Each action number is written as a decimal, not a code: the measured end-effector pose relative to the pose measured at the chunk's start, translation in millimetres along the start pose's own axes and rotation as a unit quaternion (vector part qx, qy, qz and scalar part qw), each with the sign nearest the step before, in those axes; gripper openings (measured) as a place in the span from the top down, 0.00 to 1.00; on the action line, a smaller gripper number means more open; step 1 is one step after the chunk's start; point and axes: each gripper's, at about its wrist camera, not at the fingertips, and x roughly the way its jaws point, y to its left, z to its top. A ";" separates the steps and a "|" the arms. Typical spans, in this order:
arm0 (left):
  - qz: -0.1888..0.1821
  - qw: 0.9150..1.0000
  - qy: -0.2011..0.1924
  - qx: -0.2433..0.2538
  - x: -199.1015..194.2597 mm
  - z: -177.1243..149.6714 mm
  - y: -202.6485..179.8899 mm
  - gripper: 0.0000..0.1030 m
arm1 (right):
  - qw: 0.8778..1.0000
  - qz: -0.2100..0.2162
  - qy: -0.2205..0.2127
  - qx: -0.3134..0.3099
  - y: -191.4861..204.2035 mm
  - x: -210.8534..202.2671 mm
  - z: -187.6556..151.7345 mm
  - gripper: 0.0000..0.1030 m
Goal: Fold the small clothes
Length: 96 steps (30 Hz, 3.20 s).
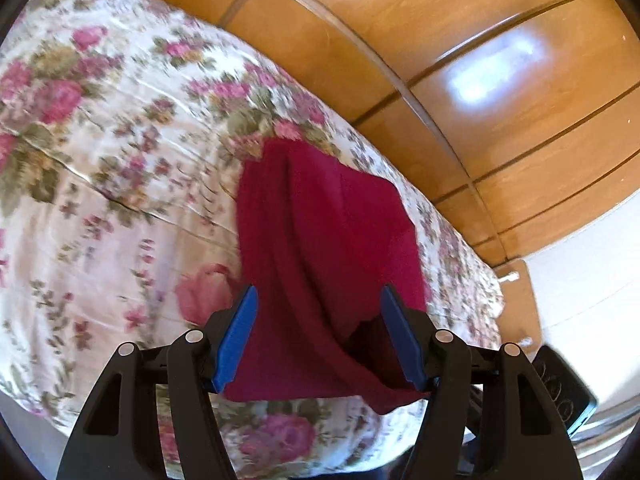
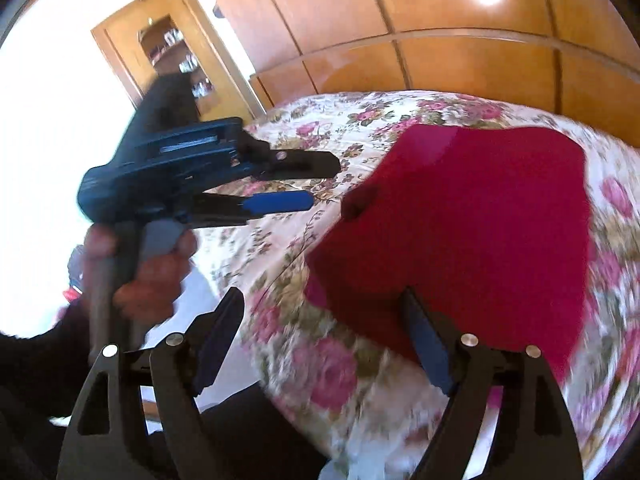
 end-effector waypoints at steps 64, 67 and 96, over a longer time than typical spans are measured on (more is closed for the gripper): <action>0.246 0.944 -0.084 0.205 44.6 -64.6 -35.4 0.70 | 0.974 -0.212 0.057 0.048 -137.0 87.3 96.7 0.21; 0.245 0.944 -0.085 0.204 42.7 -64.2 -36.8 0.69 | 0.977 -0.203 0.042 0.050 -136.2 79.8 94.6 0.19; 0.032 0.996 0.010 0.081 75.2 -7.5 16.0 0.58 | 0.972 -0.007 -0.025 0.232 -164.1 30.6 33.0 0.53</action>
